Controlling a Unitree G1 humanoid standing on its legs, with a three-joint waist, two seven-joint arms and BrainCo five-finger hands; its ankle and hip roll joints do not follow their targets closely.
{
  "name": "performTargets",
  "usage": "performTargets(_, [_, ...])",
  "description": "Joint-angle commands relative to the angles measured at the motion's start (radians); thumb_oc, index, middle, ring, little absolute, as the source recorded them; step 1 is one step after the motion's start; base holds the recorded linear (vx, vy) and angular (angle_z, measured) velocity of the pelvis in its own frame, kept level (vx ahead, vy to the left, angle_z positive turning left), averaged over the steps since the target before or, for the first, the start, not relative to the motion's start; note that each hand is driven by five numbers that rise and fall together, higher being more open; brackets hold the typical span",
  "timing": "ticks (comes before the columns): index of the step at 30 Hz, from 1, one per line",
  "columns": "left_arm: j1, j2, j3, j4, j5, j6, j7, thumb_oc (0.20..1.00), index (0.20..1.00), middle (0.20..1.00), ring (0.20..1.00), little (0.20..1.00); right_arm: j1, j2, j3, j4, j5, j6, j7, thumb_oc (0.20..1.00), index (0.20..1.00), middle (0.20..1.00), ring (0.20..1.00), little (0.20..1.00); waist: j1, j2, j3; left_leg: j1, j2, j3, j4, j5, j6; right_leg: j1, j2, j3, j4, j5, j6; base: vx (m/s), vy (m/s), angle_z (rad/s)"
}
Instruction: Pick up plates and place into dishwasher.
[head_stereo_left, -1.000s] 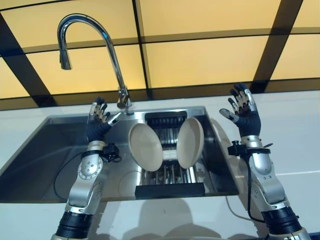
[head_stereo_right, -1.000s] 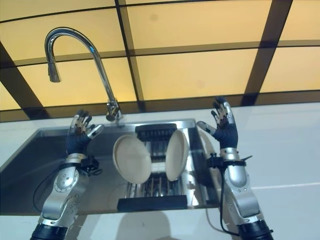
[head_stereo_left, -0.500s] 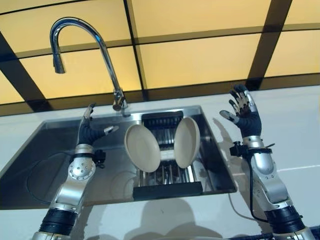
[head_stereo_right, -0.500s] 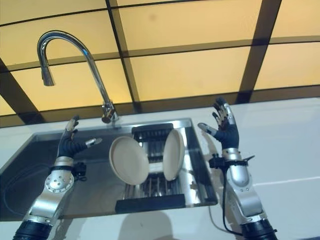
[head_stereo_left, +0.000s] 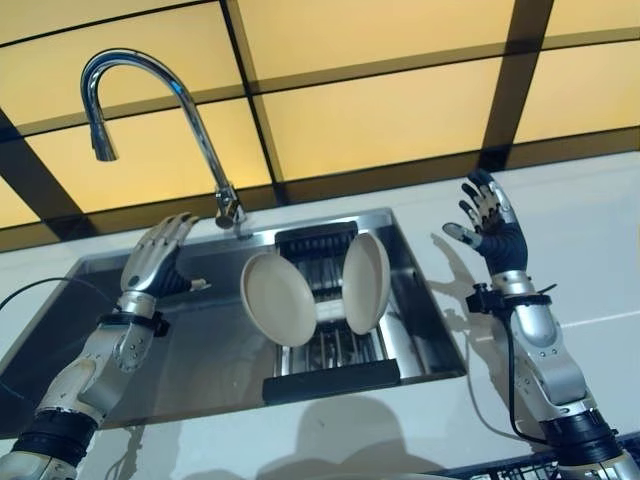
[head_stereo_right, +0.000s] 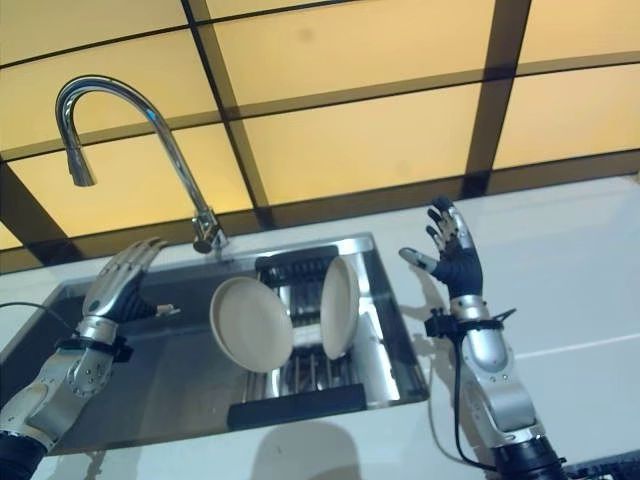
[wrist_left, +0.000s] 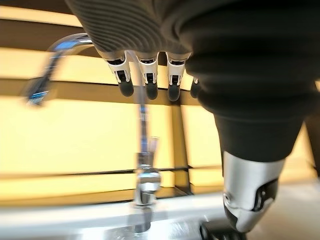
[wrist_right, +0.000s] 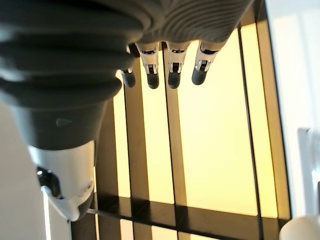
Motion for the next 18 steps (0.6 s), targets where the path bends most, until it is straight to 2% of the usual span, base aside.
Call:
performTargets(1, [-0.098,0.09,0.001,0.045,0.111,-0.015,0.091,1.0,1.0,1.0,1.0,1.0,0.0,-0.039,-0.041,-0.032,0.038,-0.039,0.017,1.0,1.0,1.0,1.0,1.0,-0.002,-0.018,-0.022,0.017,0.034,0.037,0.043,-0.135,-0.02,-0.107,-0.052,-0.001,-0.111,0.153,0.101,0.04,0.032,-0.12])
performTargets(8, [-0.125,0.13,-0.093,0.04,0.256,-0.083,0.228,1.0,1.0,1.0,1.0,1.0,0.007,-0.043,-0.026,-0.021,0.045,-0.049,0.01,1.0,1.0,1.0,1.0,1.0,-0.019,-0.01,-0.014,0.017,0.025,0.046,0.037,-0.138,-0.014,-0.116,-0.054,0.008,-0.112,0.157,0.108,0.05,0.018,-0.04])
performTargets(13, [-0.16,0.129,-0.153,0.034,0.279,-0.116,0.208,1.0,1.0,1.0,1.0,1.0,0.01,-0.034,-0.011,-0.017,0.029,-0.051,-0.006,1.0,1.0,1.0,1.0,1.0,-0.028,-0.007,-0.014,0.016,0.02,0.053,0.035,-0.14,-0.009,-0.121,-0.055,0.017,-0.112,0.158,0.113,0.05,0.007,-0.06])
performTargets(18, [-0.163,0.141,-0.17,0.04,0.294,-0.129,0.203,1.0,1.0,1.0,1.0,1.0,0.017,-0.044,-0.021,-0.019,0.042,-0.043,-0.016,1.0,1.0,1.0,1.0,1.0,-0.035,-0.004,-0.009,0.017,0.016,0.059,0.034,-0.142,-0.005,-0.128,-0.056,0.026,-0.11,0.161,0.119,0.02,0.004,-0.01])
